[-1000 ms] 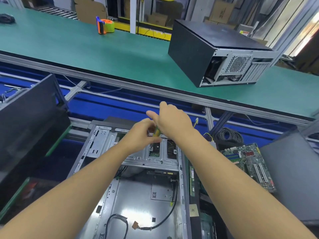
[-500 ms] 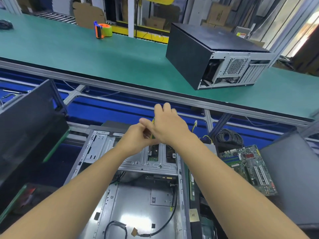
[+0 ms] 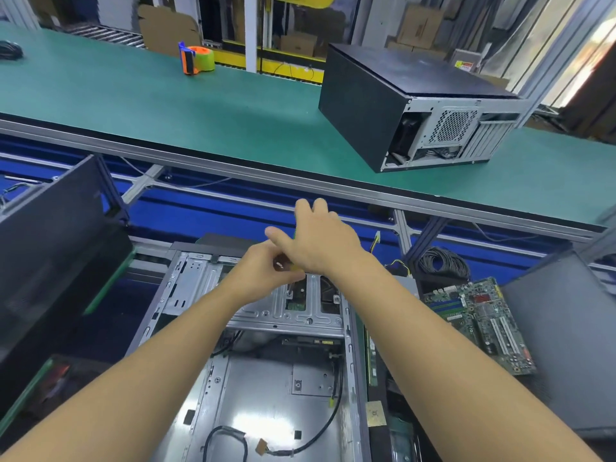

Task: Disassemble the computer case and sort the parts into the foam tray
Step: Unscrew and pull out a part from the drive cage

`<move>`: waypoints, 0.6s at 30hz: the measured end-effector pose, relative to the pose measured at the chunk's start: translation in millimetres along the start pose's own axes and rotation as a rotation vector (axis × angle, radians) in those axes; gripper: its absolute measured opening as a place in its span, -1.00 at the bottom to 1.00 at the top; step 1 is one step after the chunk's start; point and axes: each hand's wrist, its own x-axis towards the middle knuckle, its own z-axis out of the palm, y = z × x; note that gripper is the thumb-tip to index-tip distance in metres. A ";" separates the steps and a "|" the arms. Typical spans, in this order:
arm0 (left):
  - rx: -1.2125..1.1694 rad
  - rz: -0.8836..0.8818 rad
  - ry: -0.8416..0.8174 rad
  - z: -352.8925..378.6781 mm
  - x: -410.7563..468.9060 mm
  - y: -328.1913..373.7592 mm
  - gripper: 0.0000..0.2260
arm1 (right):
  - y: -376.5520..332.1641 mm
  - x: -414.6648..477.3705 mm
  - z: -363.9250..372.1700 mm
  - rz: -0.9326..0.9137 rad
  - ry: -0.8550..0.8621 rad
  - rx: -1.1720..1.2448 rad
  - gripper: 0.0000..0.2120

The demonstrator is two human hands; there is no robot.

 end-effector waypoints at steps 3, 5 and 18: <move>0.093 0.067 0.034 6.8 3.5 5.5 -0.80 | -3.1 -0.6 0.7 0.057 0.072 -0.049 -0.61; 0.033 0.038 0.015 8.2 4.6 4.7 -0.74 | -2.6 0.6 -0.8 -0.006 0.030 0.065 -0.84; 0.035 -0.055 -0.035 11.3 8.0 -1.6 -0.63 | -2.4 0.3 6.7 -0.011 0.045 0.074 -0.67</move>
